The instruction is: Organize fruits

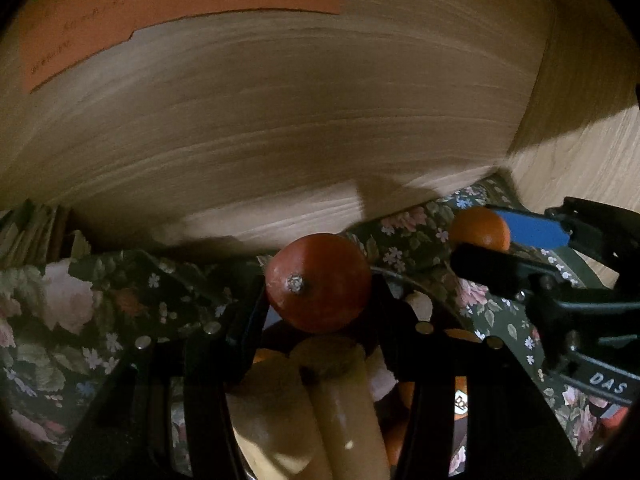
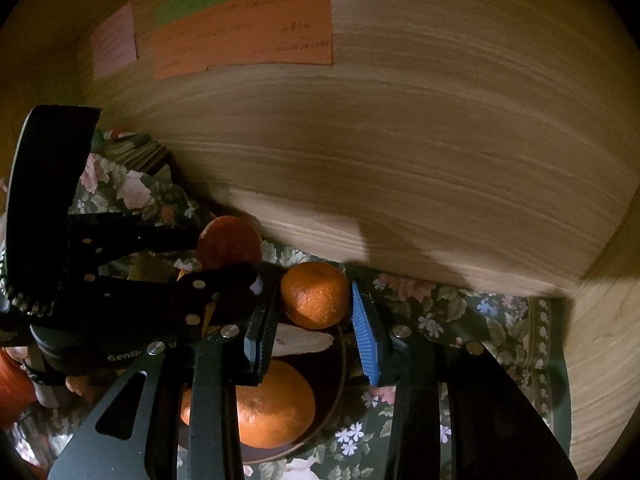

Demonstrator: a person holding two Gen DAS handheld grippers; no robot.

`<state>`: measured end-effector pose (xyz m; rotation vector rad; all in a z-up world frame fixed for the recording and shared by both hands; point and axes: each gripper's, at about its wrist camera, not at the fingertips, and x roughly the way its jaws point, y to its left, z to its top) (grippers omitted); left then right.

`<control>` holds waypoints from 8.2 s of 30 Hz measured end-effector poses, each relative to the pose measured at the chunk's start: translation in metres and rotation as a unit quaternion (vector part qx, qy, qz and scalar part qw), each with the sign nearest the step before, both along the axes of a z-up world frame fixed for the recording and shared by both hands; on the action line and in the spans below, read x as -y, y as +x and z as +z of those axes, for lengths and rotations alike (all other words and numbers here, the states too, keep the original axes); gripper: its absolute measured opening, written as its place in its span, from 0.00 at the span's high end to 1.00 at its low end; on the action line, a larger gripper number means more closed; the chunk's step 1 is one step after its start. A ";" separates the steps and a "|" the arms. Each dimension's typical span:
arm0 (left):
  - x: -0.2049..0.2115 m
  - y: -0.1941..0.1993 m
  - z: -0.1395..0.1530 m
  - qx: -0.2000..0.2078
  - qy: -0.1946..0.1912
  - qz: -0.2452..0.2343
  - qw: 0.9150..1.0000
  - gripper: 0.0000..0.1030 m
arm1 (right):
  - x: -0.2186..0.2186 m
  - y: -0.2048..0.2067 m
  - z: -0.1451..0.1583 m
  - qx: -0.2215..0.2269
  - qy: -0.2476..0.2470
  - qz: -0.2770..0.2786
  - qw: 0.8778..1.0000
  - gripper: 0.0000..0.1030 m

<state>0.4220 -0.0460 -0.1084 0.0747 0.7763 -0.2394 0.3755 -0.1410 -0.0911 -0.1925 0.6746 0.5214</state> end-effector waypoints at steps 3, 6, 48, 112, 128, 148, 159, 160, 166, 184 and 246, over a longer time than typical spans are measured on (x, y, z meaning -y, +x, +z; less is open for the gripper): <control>-0.001 0.001 -0.002 -0.009 0.001 -0.002 1.000 0.51 | -0.004 0.002 0.000 0.000 0.001 -0.001 1.000 0.69; -0.005 -0.001 -0.002 -0.016 -0.008 -0.001 1.000 0.49 | -0.005 0.001 0.001 -0.001 0.000 0.000 1.000 0.69; -0.079 -0.179 0.014 0.058 -0.004 0.069 0.996 0.35 | -0.035 -0.085 -0.012 -0.017 -0.017 0.037 0.999 0.45; -0.029 -0.286 -0.054 0.008 -0.005 0.051 0.999 0.75 | 0.007 -0.191 -0.071 -0.043 0.010 0.025 0.999 0.81; -0.011 -0.155 0.010 0.046 -0.024 0.010 0.999 0.75 | -0.009 -0.108 -0.027 0.003 -0.004 0.030 1.000 0.81; -0.015 -0.067 0.018 0.020 -0.066 -0.001 0.998 0.73 | -0.039 -0.024 -0.029 -0.012 -0.046 0.030 0.998 0.81; -0.022 -0.088 0.040 0.050 -0.068 0.016 0.996 0.58 | -0.028 -0.040 -0.012 0.002 -0.030 0.023 0.999 0.58; -0.024 -0.092 0.043 0.057 -0.069 0.020 0.996 0.58 | -0.026 -0.043 -0.009 0.007 -0.027 0.022 0.999 0.58; -0.036 -0.133 0.063 0.096 -0.067 0.036 0.993 0.58 | -0.012 -0.074 0.014 0.031 0.003 0.015 0.999 0.58; -0.080 -0.205 -0.025 0.011 -0.054 0.065 0.996 0.57 | -0.050 -0.143 -0.085 -0.105 -0.029 0.076 0.991 0.57; -0.021 -0.342 0.121 0.278 -0.065 0.076 0.956 0.44 | 0.035 -0.269 0.096 0.187 0.119 -0.050 0.974 0.62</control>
